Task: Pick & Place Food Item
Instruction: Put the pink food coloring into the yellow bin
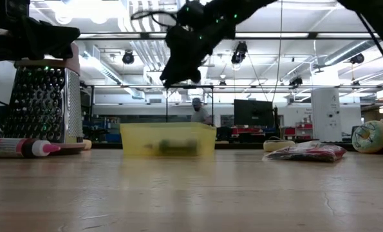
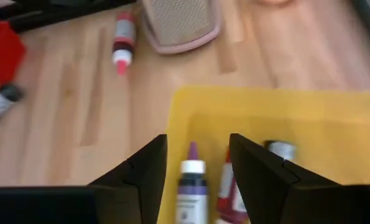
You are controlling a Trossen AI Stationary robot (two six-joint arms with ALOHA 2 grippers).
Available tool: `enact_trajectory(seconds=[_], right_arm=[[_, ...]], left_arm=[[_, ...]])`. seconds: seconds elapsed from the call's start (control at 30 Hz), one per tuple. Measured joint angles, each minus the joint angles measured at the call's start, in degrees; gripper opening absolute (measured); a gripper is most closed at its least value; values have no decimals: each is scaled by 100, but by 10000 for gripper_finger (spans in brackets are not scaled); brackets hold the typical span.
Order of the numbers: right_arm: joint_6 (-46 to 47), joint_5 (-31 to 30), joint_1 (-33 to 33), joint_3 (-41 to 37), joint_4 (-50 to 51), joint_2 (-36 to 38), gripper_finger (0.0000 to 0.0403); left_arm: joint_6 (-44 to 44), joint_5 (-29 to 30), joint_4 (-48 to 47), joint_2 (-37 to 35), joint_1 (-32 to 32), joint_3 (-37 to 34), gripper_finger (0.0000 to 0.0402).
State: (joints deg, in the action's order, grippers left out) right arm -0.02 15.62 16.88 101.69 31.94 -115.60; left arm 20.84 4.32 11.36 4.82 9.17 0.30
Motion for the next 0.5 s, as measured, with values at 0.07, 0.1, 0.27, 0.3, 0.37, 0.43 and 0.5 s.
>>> enact_trajectory(seconds=[0.07, 0.1, 0.27, 0.3, 0.37, 0.43, 0.5], right_arm=[[-87, -461, -197, -59, -101, 146, 162], [-125, -655, -297, -85, -133, 239, 161], [-246, -1286, -737, -275, -172, 676, 155], [-279, -1319, -797, -368, -218, 770, 155], [-331, -1396, -906, -614, -429, 977, 155], [-338, -1457, -999, -973, -845, 1199, 155], [-340, -1475, -1063, -1422, -1408, 1439, 155]], left_arm=[[-1, 0, 1, 3, 1, 0, 13], [-1, 6, -5, 14, 1, 0, 13], [-2, 0, -33, 29, 2, 2, 13], [-2, 0, -31, 27, 0, 0, 13], [-1, 0, -31, 27, 1, 0, 13], [0, 0, -31, 27, 1, 0, 13], [0, 0, -31, 27, 2, 0, 13]])
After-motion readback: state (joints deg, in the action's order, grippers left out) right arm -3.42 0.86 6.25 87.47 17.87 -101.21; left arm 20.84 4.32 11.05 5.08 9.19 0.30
